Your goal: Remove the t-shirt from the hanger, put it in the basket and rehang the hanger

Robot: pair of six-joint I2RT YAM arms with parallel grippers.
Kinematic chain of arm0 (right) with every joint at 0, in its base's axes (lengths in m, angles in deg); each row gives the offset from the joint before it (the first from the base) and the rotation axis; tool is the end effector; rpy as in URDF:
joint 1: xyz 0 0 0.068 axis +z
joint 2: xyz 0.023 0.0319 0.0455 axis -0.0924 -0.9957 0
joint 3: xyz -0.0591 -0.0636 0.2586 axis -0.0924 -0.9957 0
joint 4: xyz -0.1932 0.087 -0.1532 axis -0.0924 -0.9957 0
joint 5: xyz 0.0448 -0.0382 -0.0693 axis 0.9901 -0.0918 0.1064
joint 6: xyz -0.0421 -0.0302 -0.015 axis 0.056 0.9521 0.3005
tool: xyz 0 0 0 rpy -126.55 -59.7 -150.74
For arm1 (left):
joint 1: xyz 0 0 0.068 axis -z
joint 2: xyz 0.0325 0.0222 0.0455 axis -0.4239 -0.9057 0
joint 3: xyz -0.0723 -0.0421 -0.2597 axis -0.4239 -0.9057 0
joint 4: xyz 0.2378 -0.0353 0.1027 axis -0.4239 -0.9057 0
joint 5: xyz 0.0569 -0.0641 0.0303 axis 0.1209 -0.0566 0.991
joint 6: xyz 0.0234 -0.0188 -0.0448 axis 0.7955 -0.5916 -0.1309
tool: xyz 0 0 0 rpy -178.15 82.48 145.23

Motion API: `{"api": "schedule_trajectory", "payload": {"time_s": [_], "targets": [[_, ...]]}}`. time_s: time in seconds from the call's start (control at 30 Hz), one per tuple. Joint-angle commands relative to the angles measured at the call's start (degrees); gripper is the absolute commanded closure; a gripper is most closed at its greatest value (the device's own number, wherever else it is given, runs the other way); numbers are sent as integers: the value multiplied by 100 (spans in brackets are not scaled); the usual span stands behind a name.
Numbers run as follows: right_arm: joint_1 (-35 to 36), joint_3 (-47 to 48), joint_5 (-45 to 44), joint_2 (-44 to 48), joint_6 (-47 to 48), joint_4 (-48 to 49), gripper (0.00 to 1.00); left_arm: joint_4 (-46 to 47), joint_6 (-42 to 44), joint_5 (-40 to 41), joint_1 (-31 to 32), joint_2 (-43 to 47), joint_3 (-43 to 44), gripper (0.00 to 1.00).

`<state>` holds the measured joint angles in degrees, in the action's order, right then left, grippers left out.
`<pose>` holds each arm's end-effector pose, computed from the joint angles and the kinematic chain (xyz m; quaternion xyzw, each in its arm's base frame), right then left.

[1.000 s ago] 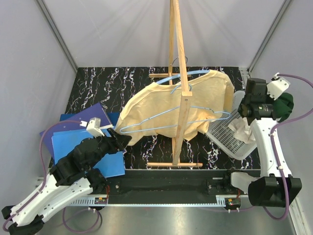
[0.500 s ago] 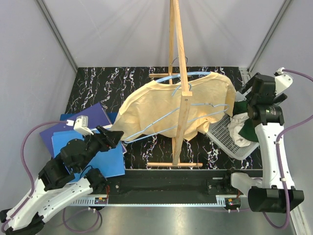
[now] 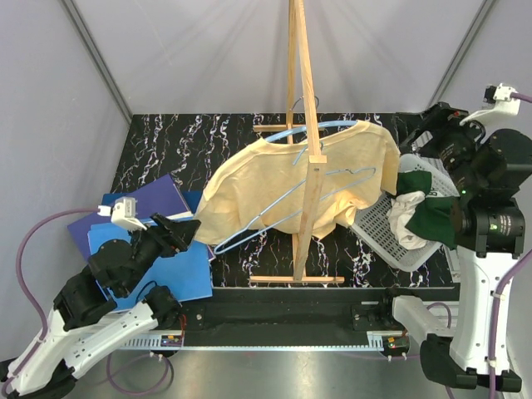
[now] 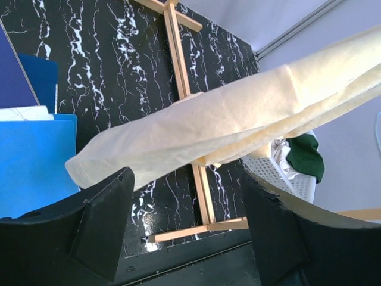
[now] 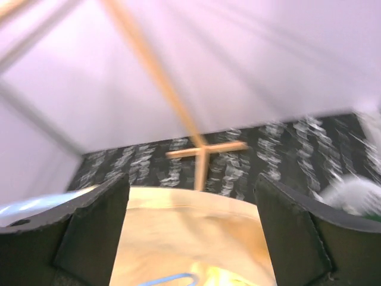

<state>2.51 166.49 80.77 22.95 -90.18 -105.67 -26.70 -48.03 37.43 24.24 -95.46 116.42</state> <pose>0.1523 -0.0023 0.5147 0.0824 0.7031 0.1499 0.6903 0.0428 -0.0259 0.3394 -0.1220 0.7677 -0.3310 0.5350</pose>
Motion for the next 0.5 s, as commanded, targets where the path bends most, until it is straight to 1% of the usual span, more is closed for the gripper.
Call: {"api": "schedule_trajectory", "payload": {"time_s": [0.0,0.03,0.1,0.13,0.17,0.23,0.37,0.47], "targets": [[6,504,2642,-593,257,621,11,79,183,162,-19,-84,353,24],[6,566,3210,-700,240,629,15,87,192,153,-10,-102,432,23],[6,584,3679,-902,204,874,16,70,271,101,-19,-189,511,23],[15,575,4047,-946,274,945,16,61,297,83,-10,-233,564,23],[15,584,4190,-1008,353,998,16,52,315,57,-19,-260,651,23],[15,689,4479,-1192,624,1008,20,35,341,30,-10,-339,705,22],[24,953,5051,-1430,767,1104,32,43,403,4,-10,-479,828,22],[24,760,5430,-1386,819,1437,35,43,411,-14,-10,-532,881,22]]}}
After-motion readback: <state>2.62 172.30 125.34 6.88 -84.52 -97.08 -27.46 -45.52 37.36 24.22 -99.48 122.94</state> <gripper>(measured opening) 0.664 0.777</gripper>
